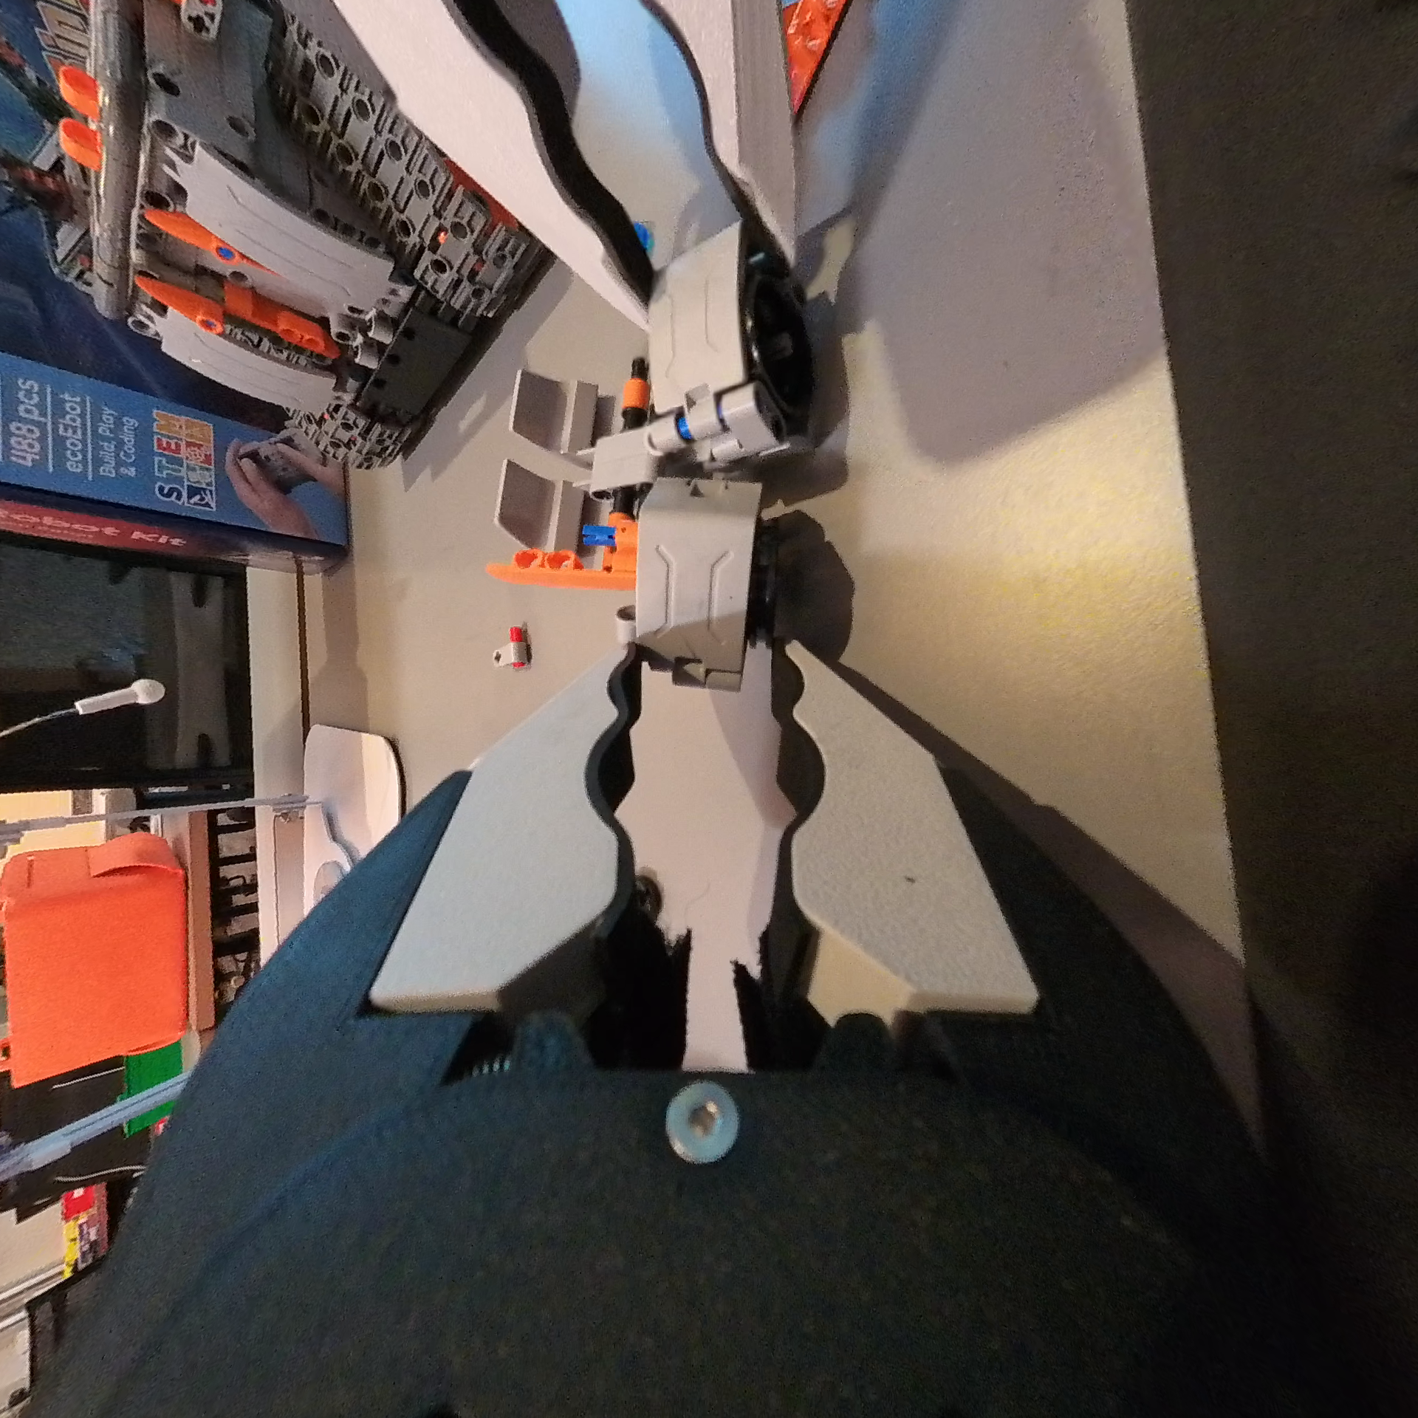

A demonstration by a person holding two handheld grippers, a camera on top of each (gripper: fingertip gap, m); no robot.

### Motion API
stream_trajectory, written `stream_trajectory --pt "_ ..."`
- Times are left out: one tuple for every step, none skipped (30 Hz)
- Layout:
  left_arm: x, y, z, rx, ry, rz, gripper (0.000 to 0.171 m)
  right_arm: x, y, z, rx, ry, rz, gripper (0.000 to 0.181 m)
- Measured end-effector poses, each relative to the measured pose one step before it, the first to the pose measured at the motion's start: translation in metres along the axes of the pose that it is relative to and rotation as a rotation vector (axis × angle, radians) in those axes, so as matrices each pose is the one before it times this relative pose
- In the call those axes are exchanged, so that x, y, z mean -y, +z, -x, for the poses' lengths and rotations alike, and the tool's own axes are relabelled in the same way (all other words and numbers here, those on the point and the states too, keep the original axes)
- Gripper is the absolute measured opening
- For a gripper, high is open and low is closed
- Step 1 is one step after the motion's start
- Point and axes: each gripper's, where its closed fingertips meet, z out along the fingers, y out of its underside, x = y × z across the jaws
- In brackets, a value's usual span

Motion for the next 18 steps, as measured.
stream_trajectory --pt "-0.00097 -0.00013 0.00045 0.003 -0.001 0.00242 0.032 0.00085 -0.00082 -0.0017 -0.0288 -0.0339 0.0031 0.024" --pt "-0.00125 -0.00017 0.00064 0.003 -0.004 0.00442 0.032 -0.00011 -0.00045 -0.00259 -0.0344 -0.0307 0.0116 0.024" --pt "-0.00109 -0.00037 0.00048 0.0024 -0.0038 0.00204 0.032 -0.00067 -0.0001 -0.00271 -0.0375 -0.0371 0.0151 0.024" --pt "-0.00093 -0.00041 0.00071 0.0033 -0.0049 0.00085 0.032 -0.00004 0.0001 -0.00143 -0.0337 -0.0475 0.0104 0.024" --pt "-0.00144 -0.00042 0.0008 0.0033 -0.0074 0.00314 0.032 -0.00016 0.00046 -0.00101 -0.0322 -0.0456 0.0115 0.024" --pt "-0.00149 -0.00046 0.0008 0.0029 -0.0067 0.00269 0.032 -0.00067 0.00102 -0.00207 -0.0357 -0.0361 0.0179 0.024" --pt "-0.001 -0.00061 0.00058 0.0029 -0.0047 -0.00069 0.032 0.00024 0.00086 -0.00131 -0.031 -0.0362 0.0124 0.024" --pt "-0.00088 -0.00048 0.00013 0.001 -0.004 -0.00177 0.032 0.00143 0.00048 -0.00006 -0.0249 -0.0394 0.0058 0.024" --pt "-0.0008 -0.00039 0.00045 0.0033 -0.0025 -0.00113 0.032 0.00109 0.00026 -0.00026 -0.0246 -0.0349 0.0097 0.024" --pt "-0.00115 -0.00024 0.00077 0.0072 0.0006 0.00111 0.032 0.00139 0.0003 -0.00042 -0.0222 -0.029 0.0101 0.024" --pt "-0.0014 0.00002 0.00049 0.0065 0.0037 0.00288 0.032 0.00219 -0.0002 0.00004 -0.0183 -0.0302 0.0031 0.024" --pt "-0.00113 0.00006 0.00004 0.0052 0.0055 0.00172 0.032 0.00273 -0.00055 -0.00041 -0.0208 -0.0293 -0.002 0.024" --pt "-0.00066 0.00007 -0.00005 0.0058 0.0059 -0.00085 0.032 0.00225 -0.00058 -0.00147 -0.0227 -0.0213 0.0002 0.024" --pt "-0.00038 -0.00001 -0.00016 0.0035 0.0021 -0.00069 0.032 0.00152 -0.00066 -0.00113 -0.0156 -0.015 0.0019 0.024" --pt "0.00037 -0.00011 -0.00028 0.0 -0.0012 -0.00524 0.032 0.00098 -0.00051 -0.00064 -0.0121 -0.0151 0.0012 0.024" --pt "0.0007 -0.00006 -0.00046 -0.0028 -0.0024 -0.00624 0.032 0.00008 -0.00039 -0.00029 -0.0092 -0.0162 0.0045 0.024" --pt "0.00028 0.00006 -0.00034 -0.002 -0.0025 -0.00402 0.032 -0.00074 0.00009 0.00012 -0.0058 -0.0134 0.0084 0.024" --pt "0.0 0.00031 0.00007 -0.001 -0.0039 -0.00294 0.032 -0.00081 0.00043 0.00058 -0.0027 -0.012 0.0082 0.024"
